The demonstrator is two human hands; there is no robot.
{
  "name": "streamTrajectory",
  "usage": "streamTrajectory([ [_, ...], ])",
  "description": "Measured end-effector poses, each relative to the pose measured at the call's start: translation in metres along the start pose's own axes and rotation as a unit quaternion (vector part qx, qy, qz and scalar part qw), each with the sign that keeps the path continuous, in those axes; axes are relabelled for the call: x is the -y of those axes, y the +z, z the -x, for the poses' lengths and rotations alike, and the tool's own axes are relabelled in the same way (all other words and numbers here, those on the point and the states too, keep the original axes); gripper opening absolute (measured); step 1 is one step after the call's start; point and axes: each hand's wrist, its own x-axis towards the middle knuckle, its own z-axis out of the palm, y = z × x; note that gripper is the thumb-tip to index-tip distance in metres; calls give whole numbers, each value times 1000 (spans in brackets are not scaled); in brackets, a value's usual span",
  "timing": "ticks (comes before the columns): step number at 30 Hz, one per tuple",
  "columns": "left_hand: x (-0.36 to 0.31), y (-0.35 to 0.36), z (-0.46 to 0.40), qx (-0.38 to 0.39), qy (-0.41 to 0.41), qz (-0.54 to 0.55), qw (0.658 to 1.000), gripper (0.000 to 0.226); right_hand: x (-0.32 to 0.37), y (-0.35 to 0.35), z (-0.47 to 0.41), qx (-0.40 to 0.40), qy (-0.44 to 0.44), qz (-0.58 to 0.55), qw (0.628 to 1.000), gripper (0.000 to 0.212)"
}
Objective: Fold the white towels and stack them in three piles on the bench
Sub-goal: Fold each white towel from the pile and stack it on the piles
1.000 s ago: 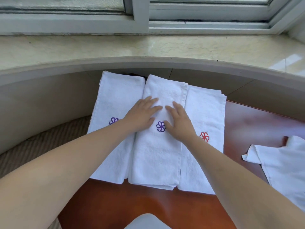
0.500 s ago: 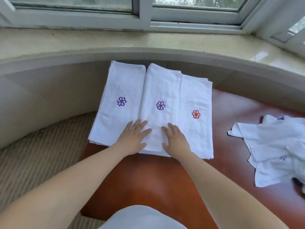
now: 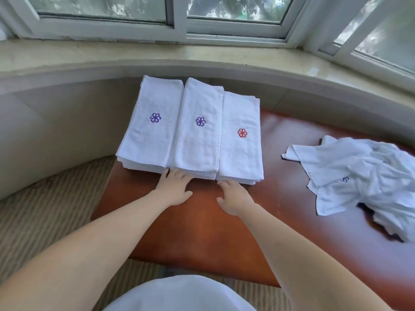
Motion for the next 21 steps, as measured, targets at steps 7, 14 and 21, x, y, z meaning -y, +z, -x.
streamTrajectory([
  [7, -136, 2, 38, -49, 38, -36, 997, 66, -86, 4, 118, -73, 22, -11, 997, 68],
  [14, -305, 20, 74, -112, 117, -72, 984, 63, -195, 11, 257, -135, 79, -44, 987, 65],
  [21, -437, 29, 91, -110, 190, -83, 972, 61, -284, 14, 353, -177, 161, -86, 967, 64],
])
